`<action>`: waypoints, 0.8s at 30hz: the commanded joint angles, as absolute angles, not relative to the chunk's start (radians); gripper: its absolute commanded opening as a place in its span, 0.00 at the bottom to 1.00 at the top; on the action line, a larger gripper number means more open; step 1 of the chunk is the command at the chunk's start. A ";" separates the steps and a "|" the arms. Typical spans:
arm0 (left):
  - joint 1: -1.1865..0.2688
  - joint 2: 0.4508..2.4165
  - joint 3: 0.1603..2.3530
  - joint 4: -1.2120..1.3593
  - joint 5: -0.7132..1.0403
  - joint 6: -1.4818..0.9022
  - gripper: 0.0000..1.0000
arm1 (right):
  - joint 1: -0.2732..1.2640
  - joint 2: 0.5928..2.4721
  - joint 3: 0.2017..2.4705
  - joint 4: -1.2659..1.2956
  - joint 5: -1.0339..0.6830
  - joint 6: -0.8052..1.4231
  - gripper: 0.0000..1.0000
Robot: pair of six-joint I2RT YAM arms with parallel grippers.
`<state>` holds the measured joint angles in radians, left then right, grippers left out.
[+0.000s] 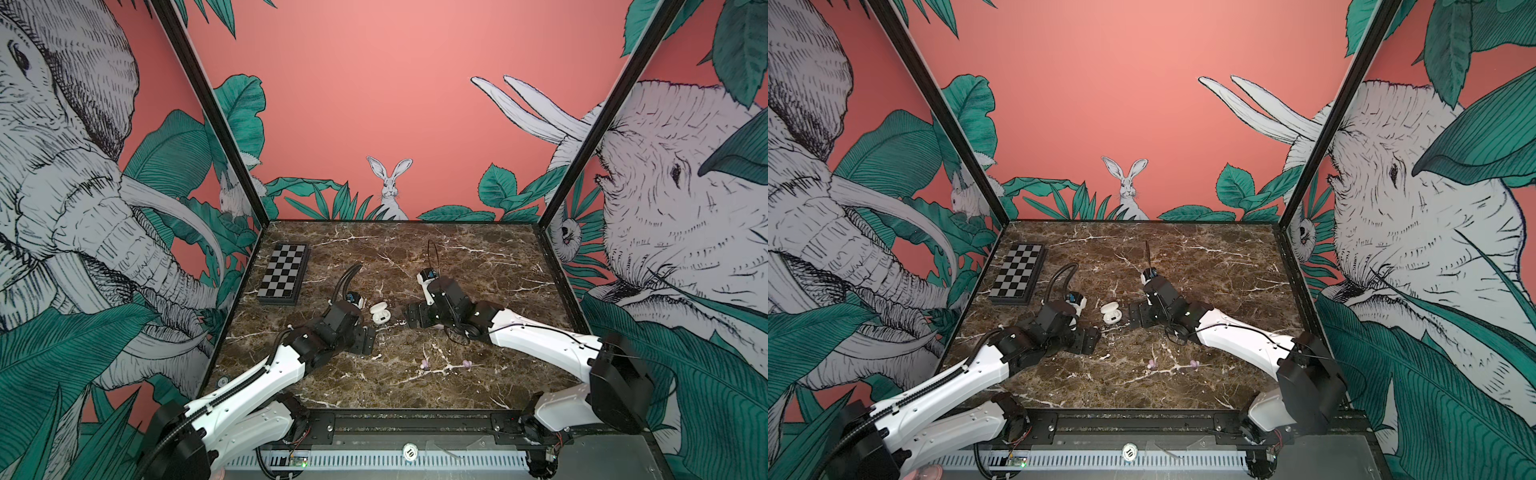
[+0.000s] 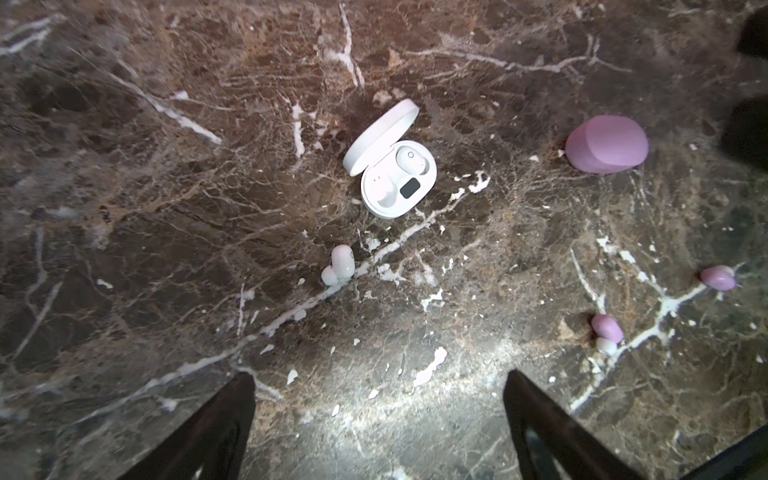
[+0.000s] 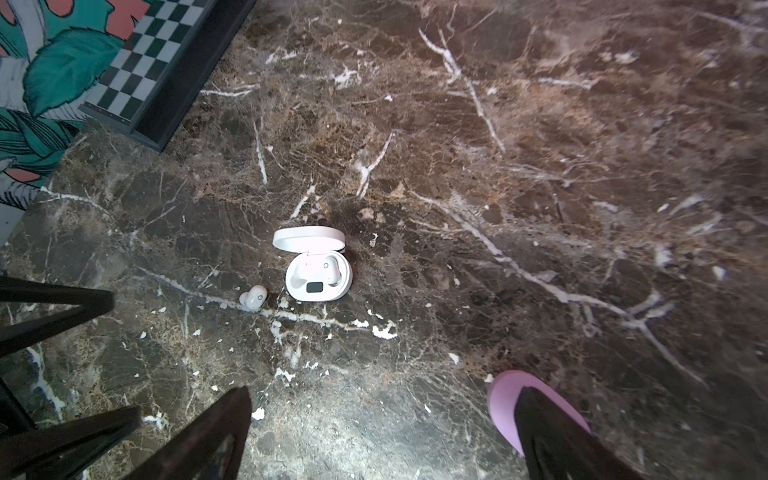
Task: Insert the wireless bluetooth earbuds into the charging case
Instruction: 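Move the left gripper over the loose white earbud while the right gripper draws back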
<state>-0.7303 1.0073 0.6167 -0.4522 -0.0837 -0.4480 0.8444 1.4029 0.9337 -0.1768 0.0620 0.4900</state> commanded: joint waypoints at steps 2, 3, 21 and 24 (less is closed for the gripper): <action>-0.741 1.077 0.628 -0.386 -0.073 -0.462 0.91 | 0.847 1.336 0.914 -0.215 0.143 0.449 0.98; -0.743 1.096 0.634 -0.381 -0.077 -0.459 0.91 | 0.845 1.326 0.912 -0.222 0.150 0.445 0.98; -0.762 1.363 0.738 -0.334 -0.178 -0.430 0.85 | 0.833 1.167 0.832 -0.196 0.221 0.445 0.98; -0.762 1.380 0.750 -0.333 -0.184 -0.426 0.84 | 0.833 1.160 0.825 -0.194 0.229 0.448 0.98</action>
<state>-0.7570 1.3788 0.7227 -0.3325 -0.1585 -0.4286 0.8368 1.1767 0.8345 -0.2203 0.2062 0.4557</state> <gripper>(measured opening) 0.840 0.981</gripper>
